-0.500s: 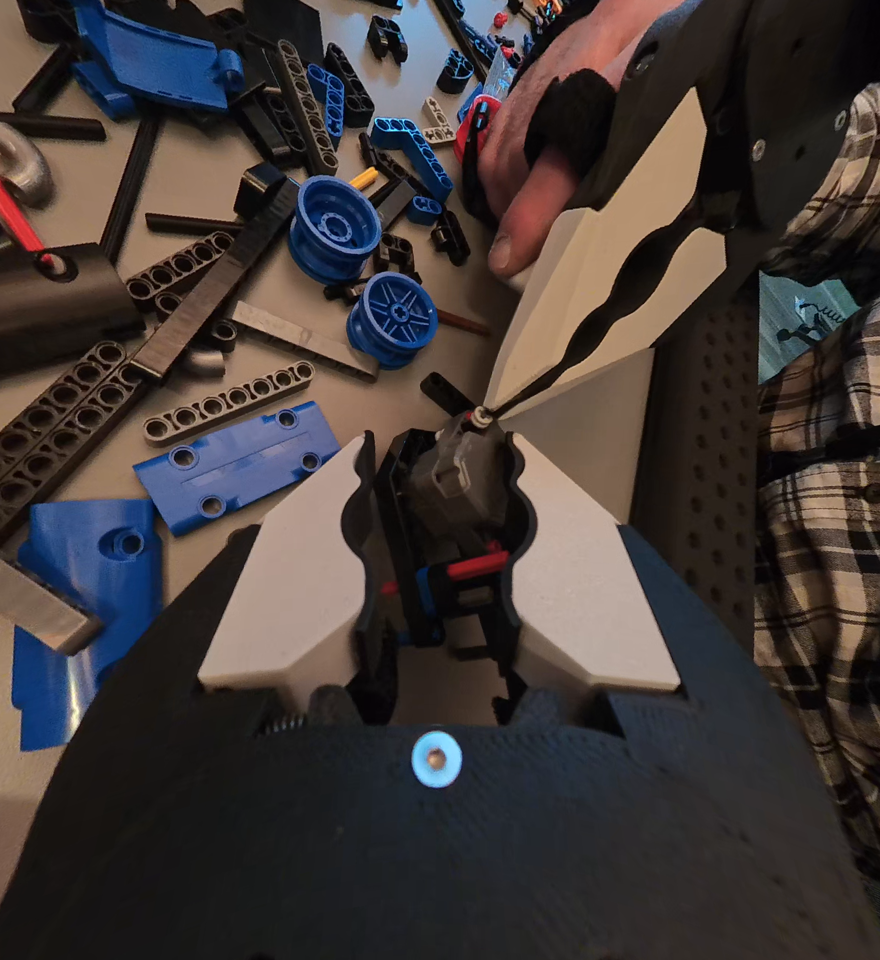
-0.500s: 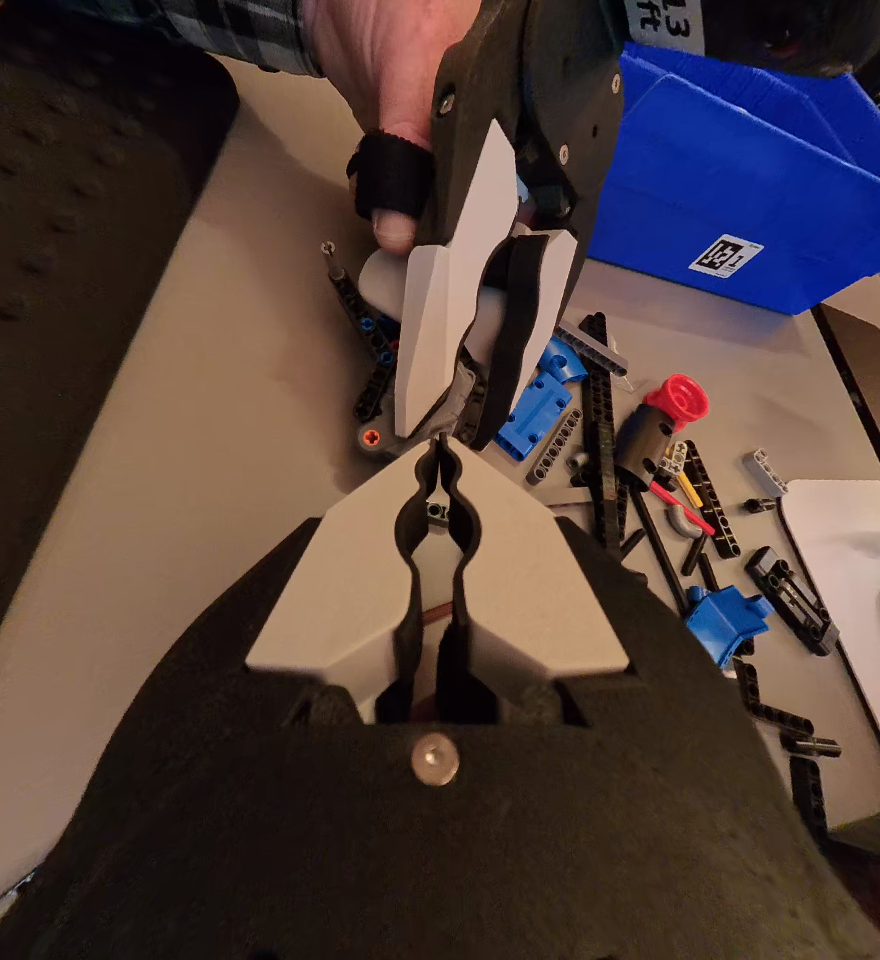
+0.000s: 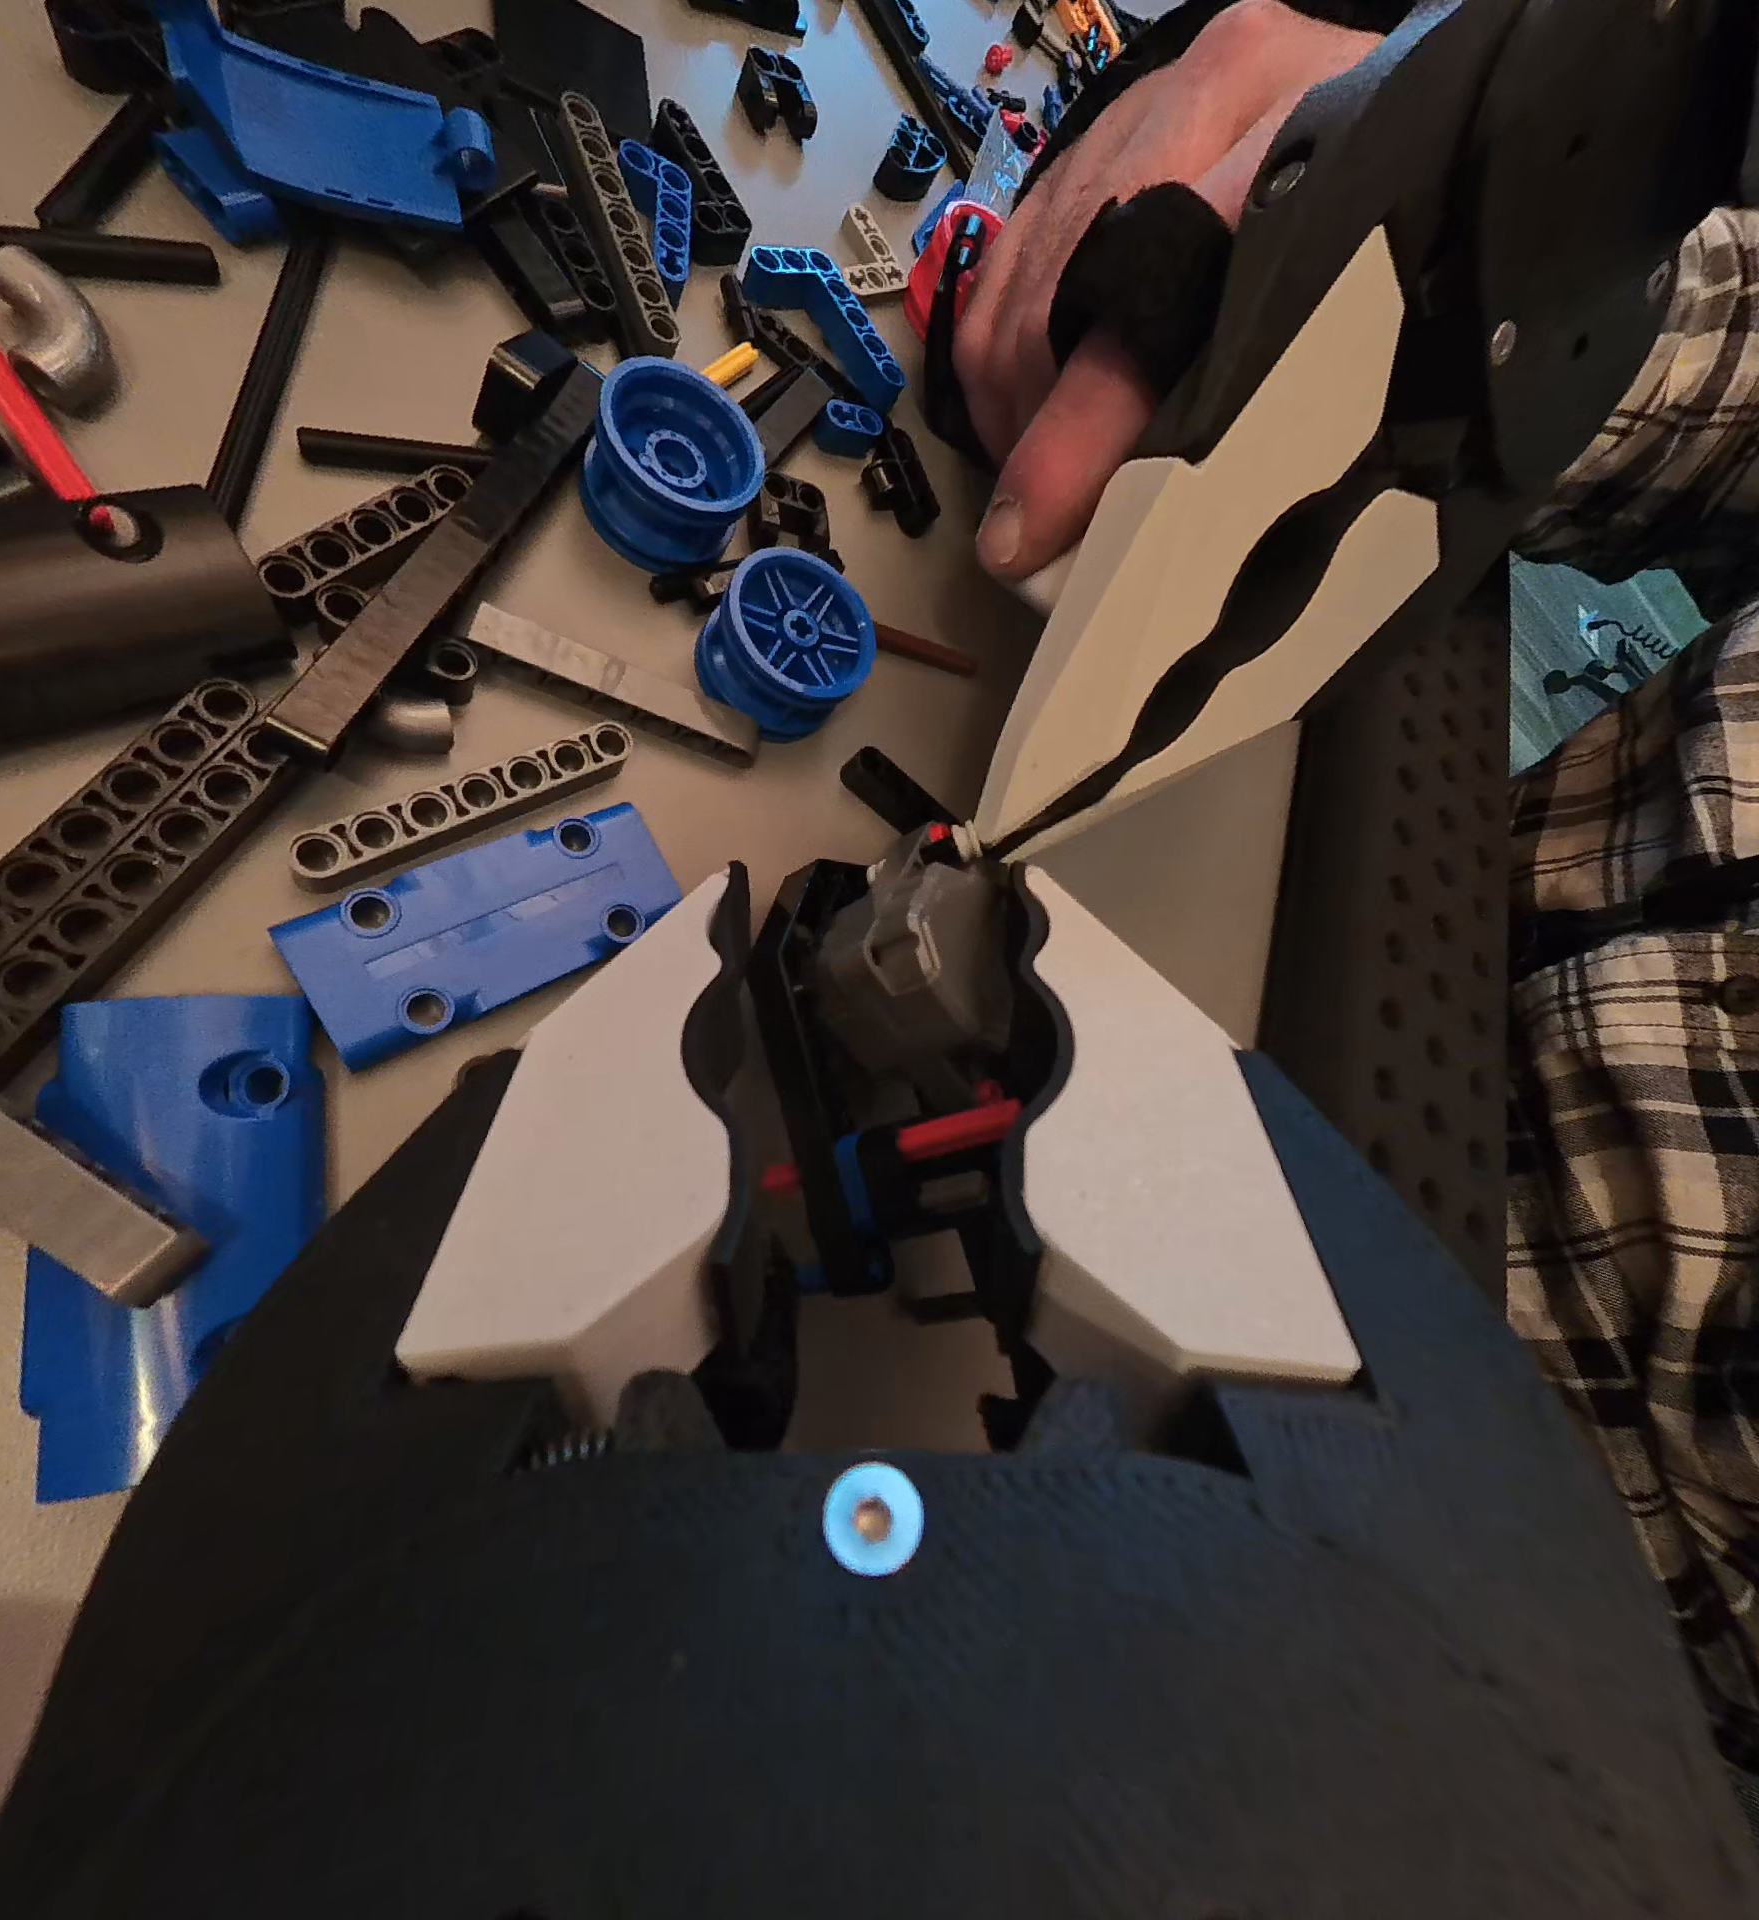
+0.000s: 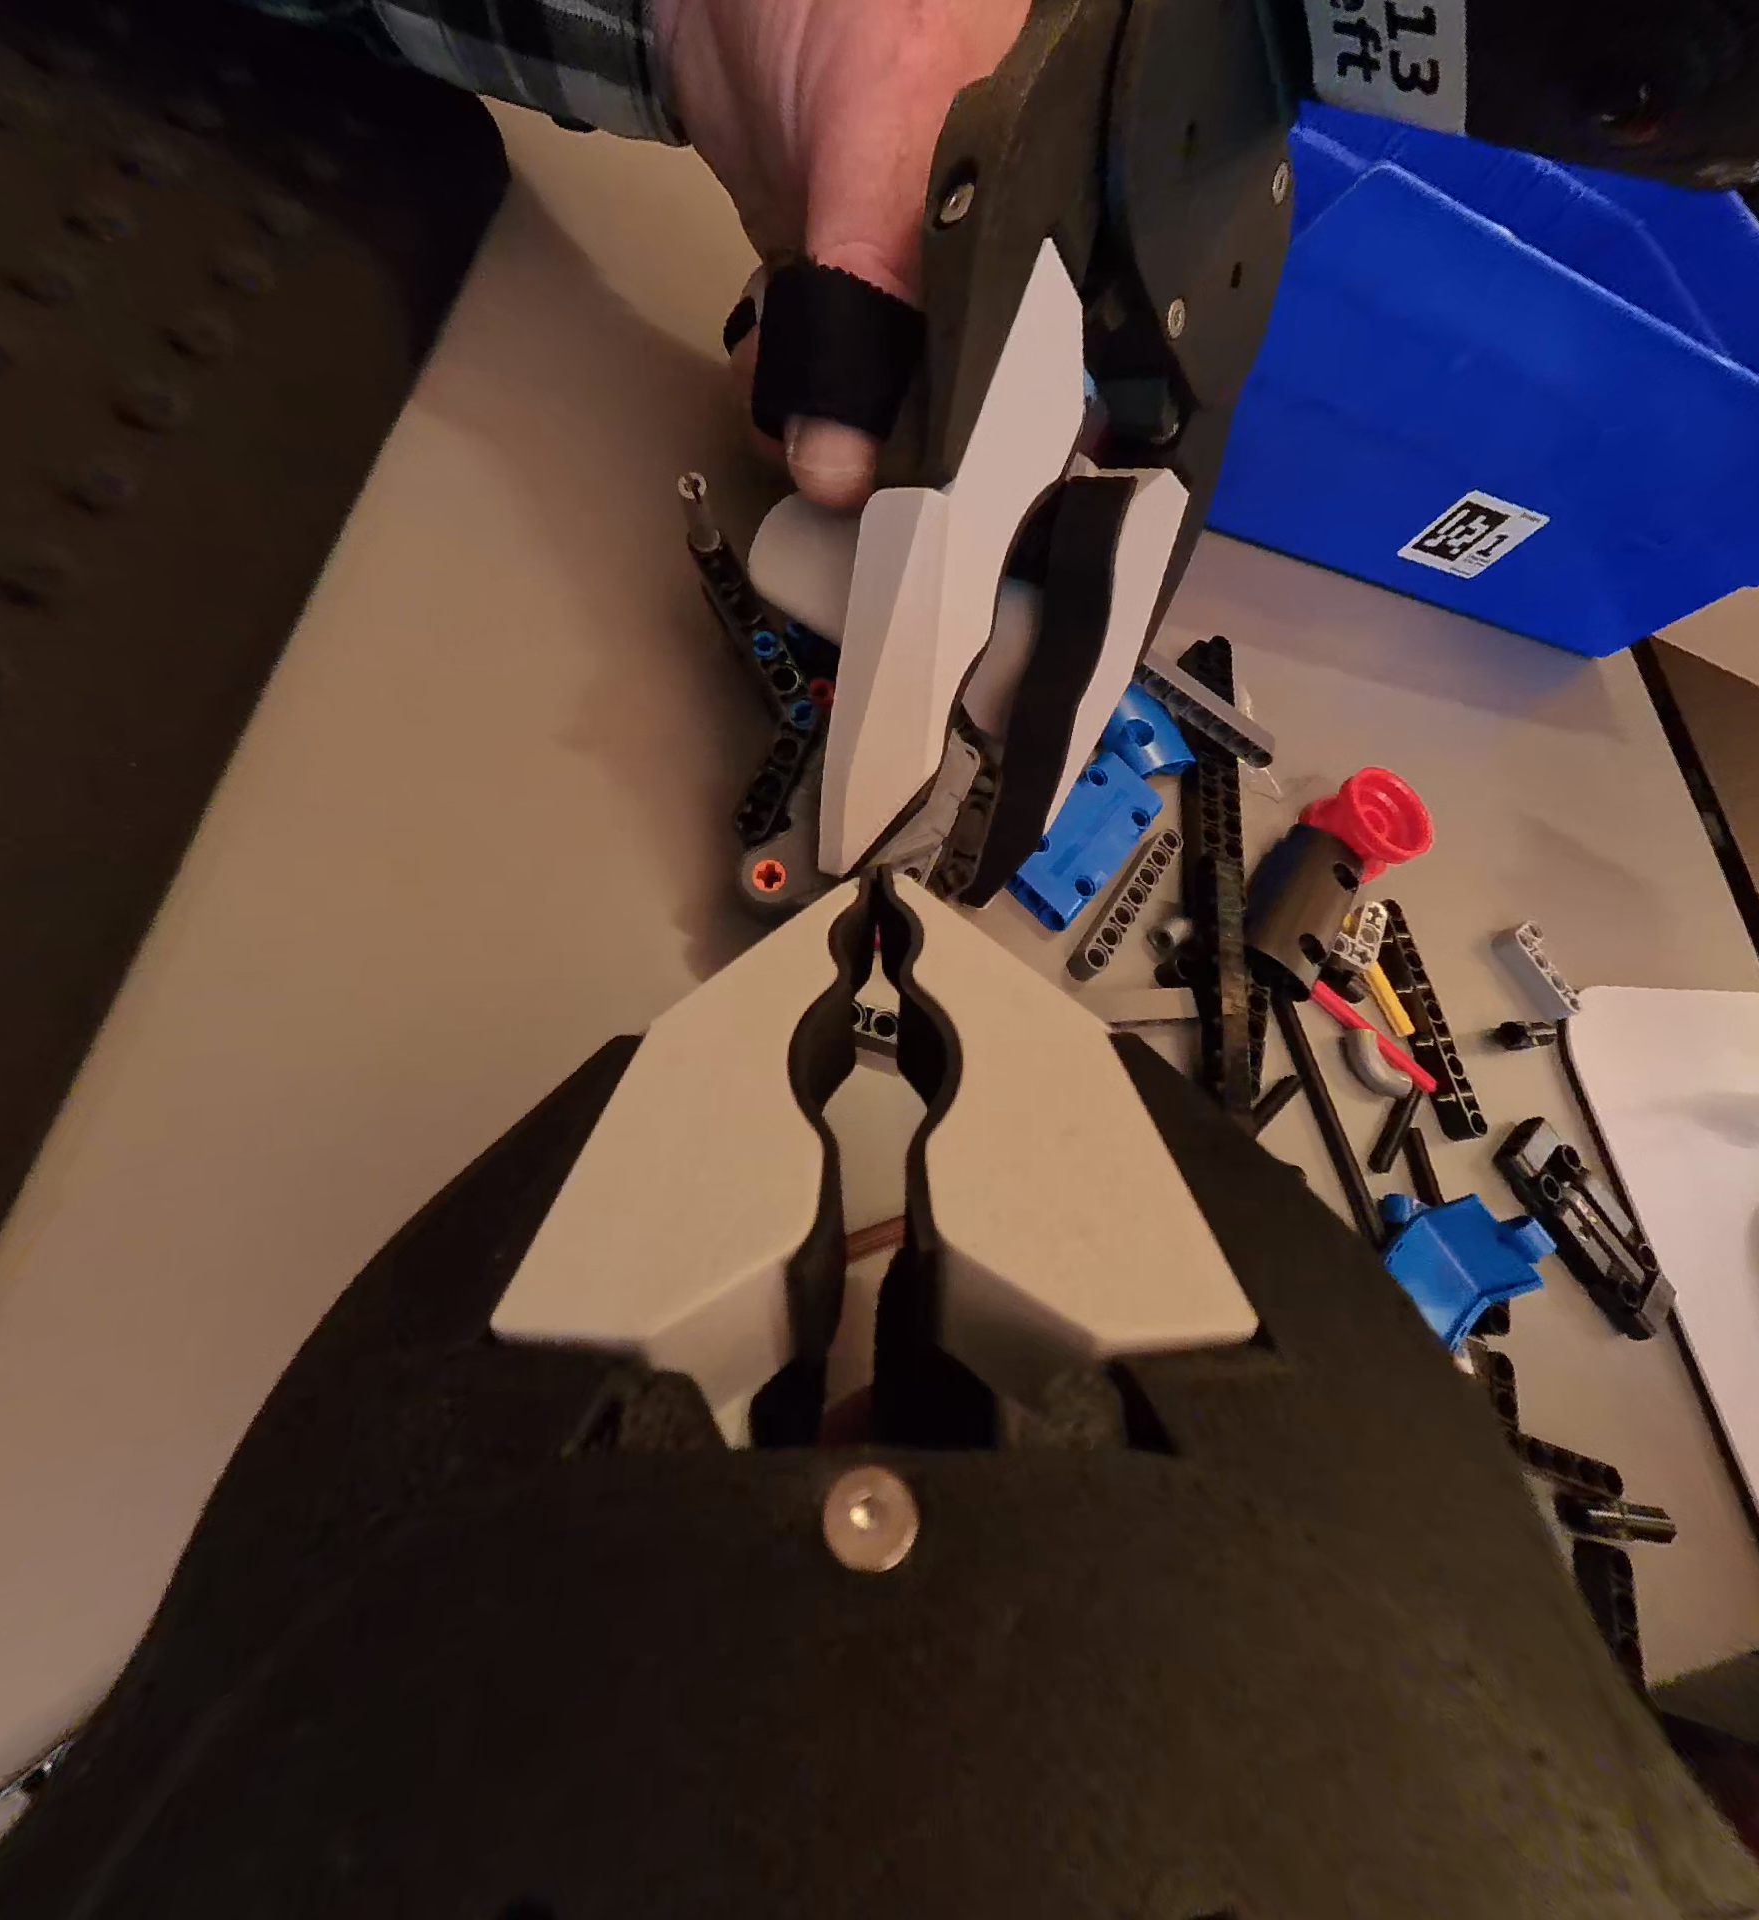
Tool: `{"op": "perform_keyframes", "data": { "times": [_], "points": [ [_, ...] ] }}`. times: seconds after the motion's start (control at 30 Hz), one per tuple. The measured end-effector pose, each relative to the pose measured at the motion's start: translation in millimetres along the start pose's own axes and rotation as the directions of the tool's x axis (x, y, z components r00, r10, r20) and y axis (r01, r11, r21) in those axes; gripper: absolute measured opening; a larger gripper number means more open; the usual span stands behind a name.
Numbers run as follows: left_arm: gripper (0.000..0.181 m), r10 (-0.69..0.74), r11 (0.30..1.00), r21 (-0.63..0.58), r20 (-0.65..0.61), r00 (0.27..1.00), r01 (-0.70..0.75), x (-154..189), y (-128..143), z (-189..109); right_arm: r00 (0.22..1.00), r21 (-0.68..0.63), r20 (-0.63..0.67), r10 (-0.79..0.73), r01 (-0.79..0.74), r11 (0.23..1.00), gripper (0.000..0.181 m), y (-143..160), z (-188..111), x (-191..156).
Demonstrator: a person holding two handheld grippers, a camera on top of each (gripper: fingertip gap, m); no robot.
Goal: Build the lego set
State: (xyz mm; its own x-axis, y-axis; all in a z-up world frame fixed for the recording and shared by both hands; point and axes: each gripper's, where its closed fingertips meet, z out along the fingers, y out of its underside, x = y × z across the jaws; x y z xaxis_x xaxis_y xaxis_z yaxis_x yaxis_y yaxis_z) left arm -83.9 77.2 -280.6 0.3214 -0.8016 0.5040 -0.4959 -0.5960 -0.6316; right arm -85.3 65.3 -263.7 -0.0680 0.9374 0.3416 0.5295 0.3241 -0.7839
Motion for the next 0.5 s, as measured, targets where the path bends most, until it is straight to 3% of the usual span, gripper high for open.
{"op": "perform_keyframes", "data": {
  "times": [0.5],
  "points": [
    [0.047,0.001,1.000,-0.011,0.013,1.000,-0.001,-0.4,0.4,-0.2,0.979,-0.042,0.098,0.179,-0.175,0.984,0.000,1.3,1.4,2.0]
  ]
}}
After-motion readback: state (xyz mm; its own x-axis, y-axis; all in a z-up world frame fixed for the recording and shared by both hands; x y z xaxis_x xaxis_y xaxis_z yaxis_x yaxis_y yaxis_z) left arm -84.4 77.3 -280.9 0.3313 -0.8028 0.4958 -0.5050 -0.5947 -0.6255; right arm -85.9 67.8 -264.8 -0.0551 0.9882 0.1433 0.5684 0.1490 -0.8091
